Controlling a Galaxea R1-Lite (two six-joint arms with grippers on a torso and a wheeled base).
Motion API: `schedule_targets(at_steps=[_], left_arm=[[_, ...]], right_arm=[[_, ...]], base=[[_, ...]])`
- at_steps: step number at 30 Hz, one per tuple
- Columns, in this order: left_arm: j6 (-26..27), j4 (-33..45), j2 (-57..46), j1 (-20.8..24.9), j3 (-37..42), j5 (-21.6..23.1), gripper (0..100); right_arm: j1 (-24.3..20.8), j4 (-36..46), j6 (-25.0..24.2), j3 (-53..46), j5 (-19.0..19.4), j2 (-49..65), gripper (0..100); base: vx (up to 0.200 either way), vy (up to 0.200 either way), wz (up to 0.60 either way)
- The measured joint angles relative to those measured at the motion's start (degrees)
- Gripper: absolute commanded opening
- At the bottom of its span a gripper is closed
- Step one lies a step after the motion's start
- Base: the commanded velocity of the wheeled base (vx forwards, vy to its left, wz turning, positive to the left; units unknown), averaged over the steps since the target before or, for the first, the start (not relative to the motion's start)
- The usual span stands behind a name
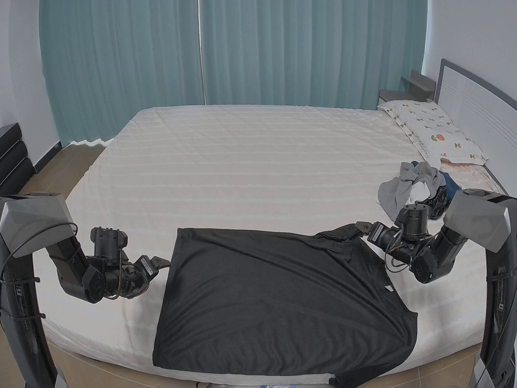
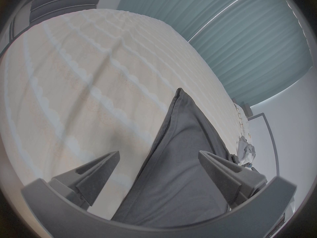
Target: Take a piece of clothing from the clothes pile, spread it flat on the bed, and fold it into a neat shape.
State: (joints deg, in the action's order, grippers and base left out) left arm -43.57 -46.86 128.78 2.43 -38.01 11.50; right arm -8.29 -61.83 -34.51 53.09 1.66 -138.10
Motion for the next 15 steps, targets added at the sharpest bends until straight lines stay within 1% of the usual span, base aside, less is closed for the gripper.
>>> schedule_targets(at_steps=[4, 8, 12, 15], left_arm=[[-1.0, -1.3, 0.3, 0.0, 0.1, 0.1, 100], [-1.6, -2.1, 0.5, 0.1, 0.3, 0.1, 100], [-1.8, -2.4, 0.7, 0.1, 0.4, 0.1, 100], [-1.8, -2.5, 0.7, 0.1, 0.5, 0.1, 100]], right_arm=[[-1.3, 8.5, -0.8, 8.4, -1.5, -2.8, 100], [-2.5, 15.5, -3.7, 15.3, -2.4, -5.6, 100], [-3.2, 20.7, -6.9, 21.1, -2.7, -7.9, 100], [-3.2, 22.4, -8.1, 24.7, -2.8, -9.8, 100]], base=[[0.0, 0.0, 0.0], [0.0, 0.0, 0.0], [0.0, 0.0, 0.0], [0.0, 0.0, 0.0]])
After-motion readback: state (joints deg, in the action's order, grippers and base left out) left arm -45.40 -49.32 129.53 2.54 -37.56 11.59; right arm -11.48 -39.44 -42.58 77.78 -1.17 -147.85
